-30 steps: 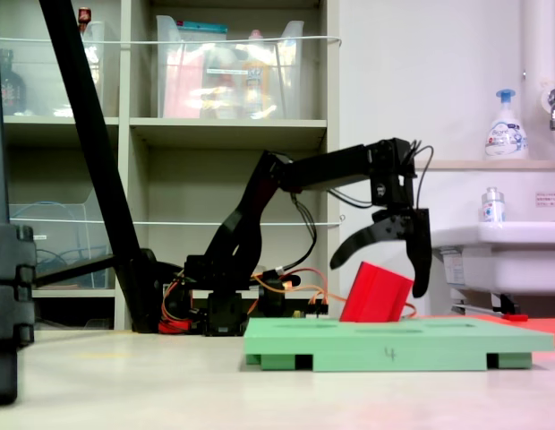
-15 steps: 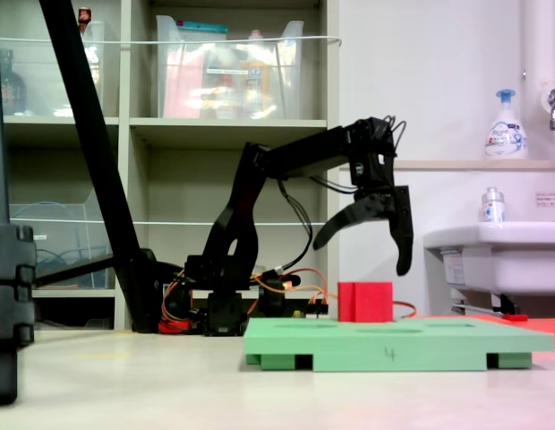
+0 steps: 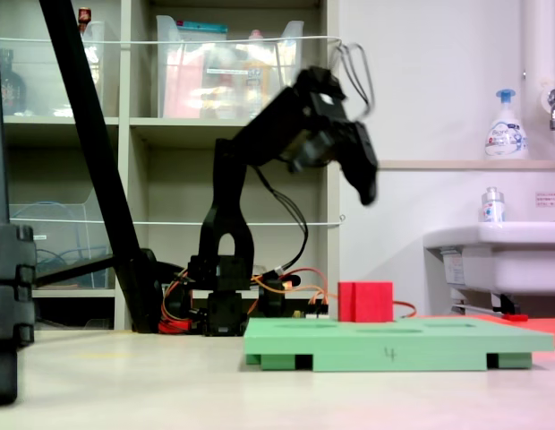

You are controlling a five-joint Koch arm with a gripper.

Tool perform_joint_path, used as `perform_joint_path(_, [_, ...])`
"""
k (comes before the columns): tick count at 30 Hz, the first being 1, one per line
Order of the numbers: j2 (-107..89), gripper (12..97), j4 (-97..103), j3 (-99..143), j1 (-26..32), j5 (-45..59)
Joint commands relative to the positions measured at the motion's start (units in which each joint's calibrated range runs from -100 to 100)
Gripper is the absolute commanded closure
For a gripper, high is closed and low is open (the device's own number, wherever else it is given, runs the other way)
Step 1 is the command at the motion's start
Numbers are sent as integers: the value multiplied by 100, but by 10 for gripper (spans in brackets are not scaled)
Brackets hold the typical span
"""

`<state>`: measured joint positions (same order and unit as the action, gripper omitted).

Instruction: Put the cross columnar block into the corresponding hole

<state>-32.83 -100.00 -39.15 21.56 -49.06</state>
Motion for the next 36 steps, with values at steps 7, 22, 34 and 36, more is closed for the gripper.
perform_joint_path(7, [-1605,391,0,-203,-1543,2379])
perform_joint_path(22, [-6717,527,4227,6537,-2144,3673])
perform_joint_path(34, [-6717,575,12037,13865,-2320,4098])
perform_joint_path(36, [-6717,585,12017,13915,-2242,4107])
